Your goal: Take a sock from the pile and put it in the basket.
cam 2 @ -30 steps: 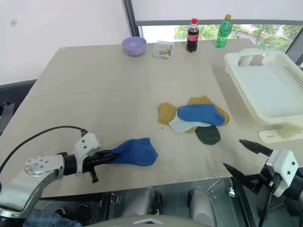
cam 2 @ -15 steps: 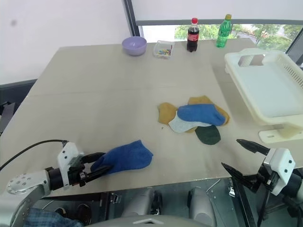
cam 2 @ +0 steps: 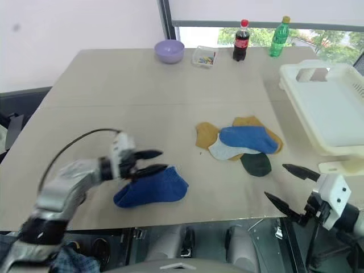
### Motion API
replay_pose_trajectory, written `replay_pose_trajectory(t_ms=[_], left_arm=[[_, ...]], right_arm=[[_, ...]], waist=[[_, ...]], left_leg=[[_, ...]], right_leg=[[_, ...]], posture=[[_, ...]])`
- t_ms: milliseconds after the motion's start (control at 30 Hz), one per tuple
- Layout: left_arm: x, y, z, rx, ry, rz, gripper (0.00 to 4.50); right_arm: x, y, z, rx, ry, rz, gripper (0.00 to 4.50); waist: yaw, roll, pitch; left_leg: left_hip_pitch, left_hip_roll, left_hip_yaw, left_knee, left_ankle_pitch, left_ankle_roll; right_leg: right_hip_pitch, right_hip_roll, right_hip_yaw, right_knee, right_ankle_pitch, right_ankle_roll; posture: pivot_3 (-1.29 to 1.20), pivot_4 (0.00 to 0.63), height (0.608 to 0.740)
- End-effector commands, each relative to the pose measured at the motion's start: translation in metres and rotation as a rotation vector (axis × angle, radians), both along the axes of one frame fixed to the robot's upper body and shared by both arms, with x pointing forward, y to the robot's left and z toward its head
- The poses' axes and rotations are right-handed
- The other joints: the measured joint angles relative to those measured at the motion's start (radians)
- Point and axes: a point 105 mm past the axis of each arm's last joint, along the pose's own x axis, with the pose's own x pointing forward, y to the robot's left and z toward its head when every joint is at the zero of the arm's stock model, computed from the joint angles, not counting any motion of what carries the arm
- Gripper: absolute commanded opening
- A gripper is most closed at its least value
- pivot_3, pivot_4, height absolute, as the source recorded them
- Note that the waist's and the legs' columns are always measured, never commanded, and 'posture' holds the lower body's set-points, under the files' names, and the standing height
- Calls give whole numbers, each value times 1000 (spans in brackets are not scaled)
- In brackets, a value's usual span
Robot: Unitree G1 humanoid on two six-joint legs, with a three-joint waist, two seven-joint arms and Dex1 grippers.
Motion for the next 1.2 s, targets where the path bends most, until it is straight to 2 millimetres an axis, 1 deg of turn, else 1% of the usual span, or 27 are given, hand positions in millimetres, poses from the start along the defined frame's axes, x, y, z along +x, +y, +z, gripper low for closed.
replay_pose_trajectory(t_ms=[33,67,100,167,267,400,533,633,733,900,933,967,1000,1033,1067,1133,1200], left_arm=[[21,-48,-4,-2,-52,-74,2906],[27,-65,-2,-20,-67,-87,2906],[33,-76,-1,-27,-85,-88,2906],[40,-93,1,-45,-113,-85,2906],[43,-126,11,-79,-168,-127,2906],[53,-150,22,-98,-229,-114,2906],[57,-163,27,-111,-261,-106,2906],[62,-168,27,-91,-286,-93,2906],[69,-169,25,-59,-315,-73,2906],[77,-168,27,-67,-321,-49,2906],[77,-167,27,-69,-323,-50,2640],[76,-168,27,-77,-315,-58,2279],[75,-168,26,-76,-313,-64,2064],[75,-168,23,-64,-308,-66,1518],[74,-167,20,-50,-300,-70,1143],[70,-167,11,-25,-280,-96,111],[68,-166,7,-16,-278,-103,41]], right_arm=[[1,-2,3,-48,-28,1,4500],[2,-3,2,-52,-29,-6,4500],[3,-4,2,-52,-33,-16,4500],[3,-5,3,-49,-37,-25,4500],[2,-4,1,-53,-35,-27,4500],[2,-4,0,-53,-42,-39,4500],[1,-3,-1,-48,-49,-53,4500],[1,-3,0,-33,-60,-71,4500],[1,-4,1,-33,-68,-78,4500],[1,-5,1,-34,-72,-85,4500],[1,-5,1,-34,-73,-87,4500],[2,-6,2,-25,-76,-95,4500],[2,-7,2,-20,-79,-99,4500],[2,-7,3,-19,-81,-101,4500],[2,-7,3,-19,-82,-102,4500],[3,-7,3,-21,-83,-102,4500],[3,-7,3,-22,-83,-102,4500]], waist=[[5,-1,1],[5,-3,2],[6,-5,3],[3,-8,4],[3,-9,5],[6,-10,6],[3,-10,6],[4,-10,6],[5,-10,6],[5,-10,6],[5,-10,6],[5,-10,6],[5,-10,6],[5,-10,6],[5,-10,6],[5,-10,6],[4,-10,6]], left_leg=[[0,-1,0,0,0,0],[0,-2,0,0,0,1],[0,-3,0,0,-1,1],[0,-3,-1,1,-1,2],[-1,-2,-2,1,-1,2],[-1,-1,-2,1,-1,2],[-1,-1,-2,1,-1,2],[-1,-1,-2,1,-1,2],[-1,-1,-3,1,-1,2],[-1,-1,-3,1,-1,2],[-2,-1,-3,1,-1,2],[-2,-1,-3,1,-1,2],[-2,-1,-3,1,-1,2],[-2,-1,-3,1,-1,2],[-2,-1,-3,1,-1,2],[-2,-1,-3,1,-1,2],[-2,-1,-3,1,-1,2]], right_leg=[[0,0,0,0,0,0],[0,0,0,0,0,1],[0,0,0,0,0,1],[1,0,0,-1,1,2],[0,1,0,0,1,3],[1,0,0,0,1,3],[1,-1,0,0,1,3],[0,0,-1,0,1,3],[1,-1,-1,0,1,3],[1,-1,-1,0,1,3],[0,-1,-1,0,2,3],[0,-1,-1,0,2,3],[0,-1,-1,0,2,3],[0,-1,-1,0,2,3],[0,-1,-1,0,2,3],[0,-1,-1,0,2,3],[1,-1,-1,0,2,3]], posture=[[0,150,740],[0,150,740],[0,150,740],[0,150,740],[0,150,740],[0,150,740],[0,150,740],[0,150,740],[0,150,740],[0,150,740],[0,150,740],[0,150,740],[0,150,740],[0,150,740],[0,150,740],[0,150,740],[0,150,740]])
